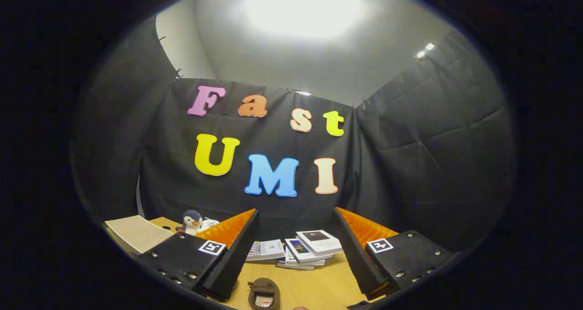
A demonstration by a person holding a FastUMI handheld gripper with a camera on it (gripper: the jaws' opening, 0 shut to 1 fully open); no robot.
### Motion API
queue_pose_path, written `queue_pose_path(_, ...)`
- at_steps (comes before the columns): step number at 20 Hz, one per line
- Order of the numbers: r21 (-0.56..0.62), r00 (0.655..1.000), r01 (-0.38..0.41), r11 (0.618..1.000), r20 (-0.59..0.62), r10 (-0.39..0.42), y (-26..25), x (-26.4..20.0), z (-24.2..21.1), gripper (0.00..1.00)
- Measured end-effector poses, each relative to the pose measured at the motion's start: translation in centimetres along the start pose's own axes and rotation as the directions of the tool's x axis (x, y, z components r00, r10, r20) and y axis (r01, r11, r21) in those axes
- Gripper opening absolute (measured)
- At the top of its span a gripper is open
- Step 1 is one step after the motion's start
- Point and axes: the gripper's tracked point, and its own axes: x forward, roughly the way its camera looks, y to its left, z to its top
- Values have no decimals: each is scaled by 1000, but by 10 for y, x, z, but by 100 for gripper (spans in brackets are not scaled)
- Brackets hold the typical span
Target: Open the storage box then place both shoes into the box .Put the left shoe in first, then the right shoe, with the right side of both shoes facing outward in a uniform manner.
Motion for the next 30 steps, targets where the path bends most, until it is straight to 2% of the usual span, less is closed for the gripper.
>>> queue_pose_path(12,41,999,-37,998,-10,38,20,-3,-6,97)
queue_pose_path(22,66,999,-30,997,-35,32,29,6,-18,97)
queue_pose_path(24,85,997,-57,995,-52,61,39,7,-25,98)
queue_pose_path(26,115,990,-117,987,-65,125,55,7,-31,98)
queue_pose_path(28,183,978,-183,966,-65,198,76,7,-35,98)
queue_pose_path(30,251,967,-214,944,-82,241,91,8,-45,97)
